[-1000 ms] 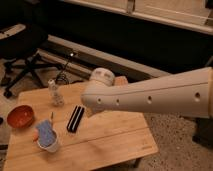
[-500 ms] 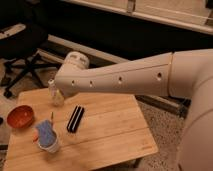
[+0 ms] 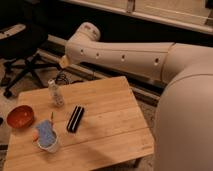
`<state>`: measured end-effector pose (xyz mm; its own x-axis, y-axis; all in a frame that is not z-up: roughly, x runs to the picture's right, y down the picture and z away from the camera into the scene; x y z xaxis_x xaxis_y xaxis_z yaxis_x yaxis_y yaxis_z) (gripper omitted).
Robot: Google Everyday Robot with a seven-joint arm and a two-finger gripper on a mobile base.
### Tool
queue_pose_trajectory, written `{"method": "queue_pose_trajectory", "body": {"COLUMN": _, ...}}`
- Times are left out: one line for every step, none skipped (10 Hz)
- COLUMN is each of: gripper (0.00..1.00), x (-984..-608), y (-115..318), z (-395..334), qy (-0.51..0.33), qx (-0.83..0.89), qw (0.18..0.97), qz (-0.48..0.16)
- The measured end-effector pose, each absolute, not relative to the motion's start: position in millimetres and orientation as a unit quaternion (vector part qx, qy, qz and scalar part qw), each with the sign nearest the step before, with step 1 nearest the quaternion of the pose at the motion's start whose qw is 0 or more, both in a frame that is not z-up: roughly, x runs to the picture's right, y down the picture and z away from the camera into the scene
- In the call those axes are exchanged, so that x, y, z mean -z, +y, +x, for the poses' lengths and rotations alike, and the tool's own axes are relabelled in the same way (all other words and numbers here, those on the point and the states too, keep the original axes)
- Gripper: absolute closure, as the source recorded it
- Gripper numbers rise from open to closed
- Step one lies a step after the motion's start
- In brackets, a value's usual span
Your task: Move the arm in a circular motion
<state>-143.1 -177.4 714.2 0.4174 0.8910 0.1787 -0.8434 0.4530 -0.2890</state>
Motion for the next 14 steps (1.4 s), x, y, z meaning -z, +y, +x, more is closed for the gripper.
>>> {"method": "queue_pose_trajectory", "body": {"gripper": 0.20, "x": -725.5, "y": -195.6, "z": -113.0, "qy": -0.146, "qx": -0.544, "qw": 0.824, "qz": -0.061}}
{"method": "queue_pose_trajectory", "body": {"gripper": 0.20, "x": -735.3, "y": -204.2, "z": -85.3, "qy": -0.134, "qx": -0.565, "qw": 0.812, "qz": -0.050}}
{"method": "queue_pose_trajectory", "body": {"gripper": 0.20, "x": -752.9, "y": -204.2, "z": -36.5, "qy": -0.103, "qx": -0.597, "qw": 0.795, "qz": -0.035}}
{"method": "queue_pose_trajectory", "body": {"gripper": 0.20, "x": -764.9, "y": -197.2, "z": 7.1, "qy": -0.070, "qx": -0.621, "qw": 0.780, "qz": -0.022}}
{"method": "queue_pose_trajectory", "body": {"gripper": 0.20, "x": -771.7, "y": -189.0, "z": 42.5, "qy": -0.042, "qx": -0.640, "qw": 0.767, "qz": -0.012}}
{"method": "queue_pose_trajectory", "body": {"gripper": 0.20, "x": -776.8, "y": -174.8, "z": 85.7, "qy": -0.006, "qx": -0.662, "qw": 0.750, "qz": 0.001}}
{"method": "queue_pose_trajectory", "body": {"gripper": 0.20, "x": -776.9, "y": -149.9, "z": 134.2, "qy": 0.040, "qx": -0.684, "qw": 0.729, "qz": 0.013}}
{"method": "queue_pose_trajectory", "body": {"gripper": 0.20, "x": -774.3, "y": -132.6, "z": 157.1, "qy": 0.066, "qx": -0.693, "qw": 0.718, "qz": 0.017}}
{"method": "queue_pose_trajectory", "body": {"gripper": 0.20, "x": -769.0, "y": -108.6, "z": 177.9, "qy": 0.093, "qx": -0.700, "qw": 0.707, "qz": 0.017}}
{"method": "queue_pose_trajectory", "body": {"gripper": 0.20, "x": -762.2, "y": -84.9, "z": 179.4, "qy": 0.108, "qx": -0.706, "qw": 0.700, "qz": 0.005}}
{"method": "queue_pose_trajectory", "body": {"gripper": 0.20, "x": -755.9, "y": -68.8, "z": 165.3, "qy": 0.104, "qx": -0.711, "qw": 0.695, "qz": -0.013}}
{"method": "queue_pose_trajectory", "body": {"gripper": 0.20, "x": -749.9, "y": -56.0, "z": 148.0, "qy": 0.093, "qx": -0.716, "qw": 0.691, "qz": -0.033}}
{"method": "queue_pose_trajectory", "body": {"gripper": 0.20, "x": -739.2, "y": -38.8, "z": 120.3, "qy": 0.068, "qx": -0.725, "qw": 0.682, "qz": -0.067}}
{"method": "queue_pose_trajectory", "body": {"gripper": 0.20, "x": -731.1, "y": -27.8, "z": 101.2, "qy": 0.051, "qx": -0.726, "qw": 0.681, "qz": -0.088}}
